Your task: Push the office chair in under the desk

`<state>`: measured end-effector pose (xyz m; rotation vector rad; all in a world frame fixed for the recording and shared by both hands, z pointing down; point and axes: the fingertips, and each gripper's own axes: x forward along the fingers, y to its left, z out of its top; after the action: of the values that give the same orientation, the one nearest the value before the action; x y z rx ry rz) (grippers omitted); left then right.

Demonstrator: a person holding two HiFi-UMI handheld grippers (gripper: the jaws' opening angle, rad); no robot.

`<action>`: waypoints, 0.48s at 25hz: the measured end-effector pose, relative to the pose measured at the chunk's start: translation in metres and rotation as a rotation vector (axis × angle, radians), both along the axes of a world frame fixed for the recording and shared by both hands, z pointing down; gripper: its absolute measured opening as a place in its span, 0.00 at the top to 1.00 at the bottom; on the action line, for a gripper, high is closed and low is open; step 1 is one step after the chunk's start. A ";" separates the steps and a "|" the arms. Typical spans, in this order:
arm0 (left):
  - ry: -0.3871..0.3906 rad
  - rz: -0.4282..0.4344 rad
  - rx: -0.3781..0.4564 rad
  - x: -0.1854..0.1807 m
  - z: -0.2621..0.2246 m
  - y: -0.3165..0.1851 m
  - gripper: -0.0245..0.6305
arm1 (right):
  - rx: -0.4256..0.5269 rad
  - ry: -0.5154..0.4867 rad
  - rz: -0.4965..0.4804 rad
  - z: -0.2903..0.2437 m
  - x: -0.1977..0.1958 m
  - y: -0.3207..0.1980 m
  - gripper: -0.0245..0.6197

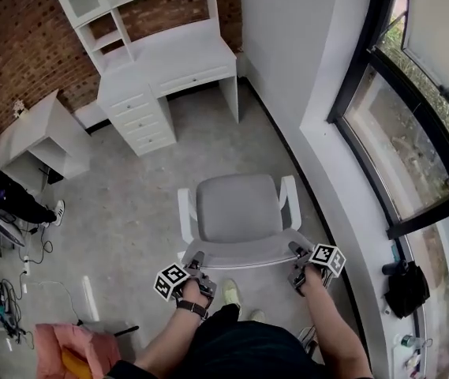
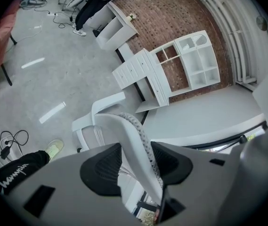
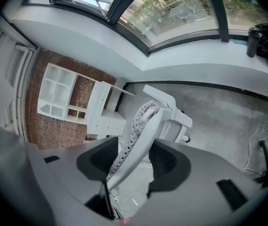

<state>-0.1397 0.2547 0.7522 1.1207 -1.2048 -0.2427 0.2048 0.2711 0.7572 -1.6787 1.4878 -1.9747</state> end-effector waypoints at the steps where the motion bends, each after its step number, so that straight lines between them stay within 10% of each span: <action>1: 0.001 -0.003 0.001 -0.004 0.000 -0.009 0.67 | 0.002 0.001 -0.009 0.000 -0.004 -0.010 0.67; 12: 0.007 0.028 -0.022 -0.029 -0.001 -0.087 0.68 | 0.008 -0.009 0.017 -0.002 -0.029 -0.094 0.67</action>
<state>-0.1689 0.1674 0.7513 1.1158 -1.1825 -0.2118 0.1761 0.1775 0.7556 -1.6718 1.4717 -1.9625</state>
